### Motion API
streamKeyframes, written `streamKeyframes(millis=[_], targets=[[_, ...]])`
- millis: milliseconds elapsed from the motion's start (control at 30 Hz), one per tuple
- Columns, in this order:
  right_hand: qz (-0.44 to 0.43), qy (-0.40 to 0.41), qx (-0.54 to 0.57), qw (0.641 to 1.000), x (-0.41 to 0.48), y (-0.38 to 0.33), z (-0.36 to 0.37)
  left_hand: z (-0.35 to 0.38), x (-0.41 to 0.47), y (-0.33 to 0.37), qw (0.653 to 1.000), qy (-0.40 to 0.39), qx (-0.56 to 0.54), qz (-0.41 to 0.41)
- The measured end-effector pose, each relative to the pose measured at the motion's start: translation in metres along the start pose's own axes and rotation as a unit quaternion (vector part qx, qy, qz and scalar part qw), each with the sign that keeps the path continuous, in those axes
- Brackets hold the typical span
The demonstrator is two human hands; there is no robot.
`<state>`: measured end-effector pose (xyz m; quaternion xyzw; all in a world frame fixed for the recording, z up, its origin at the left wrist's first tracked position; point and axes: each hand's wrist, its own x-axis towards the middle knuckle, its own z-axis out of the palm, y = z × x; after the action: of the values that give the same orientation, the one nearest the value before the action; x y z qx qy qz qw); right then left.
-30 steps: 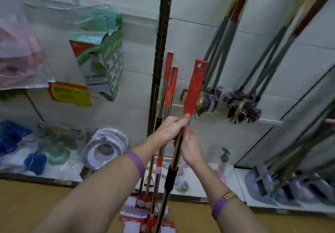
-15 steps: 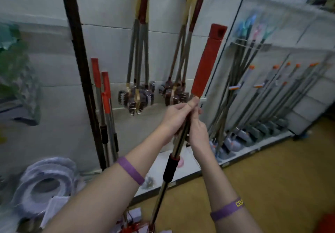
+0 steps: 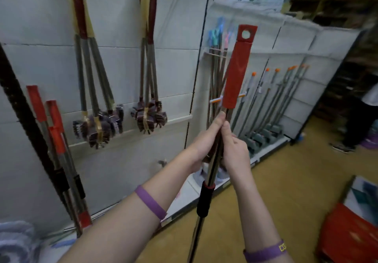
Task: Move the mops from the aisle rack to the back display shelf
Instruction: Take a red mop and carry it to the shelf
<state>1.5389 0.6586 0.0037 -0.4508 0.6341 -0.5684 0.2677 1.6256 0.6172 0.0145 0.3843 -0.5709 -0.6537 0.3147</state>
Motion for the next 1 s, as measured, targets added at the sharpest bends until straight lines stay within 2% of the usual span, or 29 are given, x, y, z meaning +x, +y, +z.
streamKeyframes(millis=[200,533,800,1000], targets=[[-0.003,0.068,-0.027,0.997,0.037,0.031,-0.09,0.093,0.056,-0.001,0.998,-0.057,0.001,-0.008],[0.077,0.182,-0.005,0.98,0.072,0.083,-0.222,0.235,0.125,-0.008,0.99,-0.119,0.066,0.027],[0.109,0.233,-0.01,0.966,0.116,0.112,-0.285,0.301,0.184,-0.009,0.974,-0.206,0.09,0.018],[0.126,0.26,-0.054,0.956,0.167,0.135,-0.311,0.327,0.237,-0.008,0.966,-0.24,0.09,0.013]])
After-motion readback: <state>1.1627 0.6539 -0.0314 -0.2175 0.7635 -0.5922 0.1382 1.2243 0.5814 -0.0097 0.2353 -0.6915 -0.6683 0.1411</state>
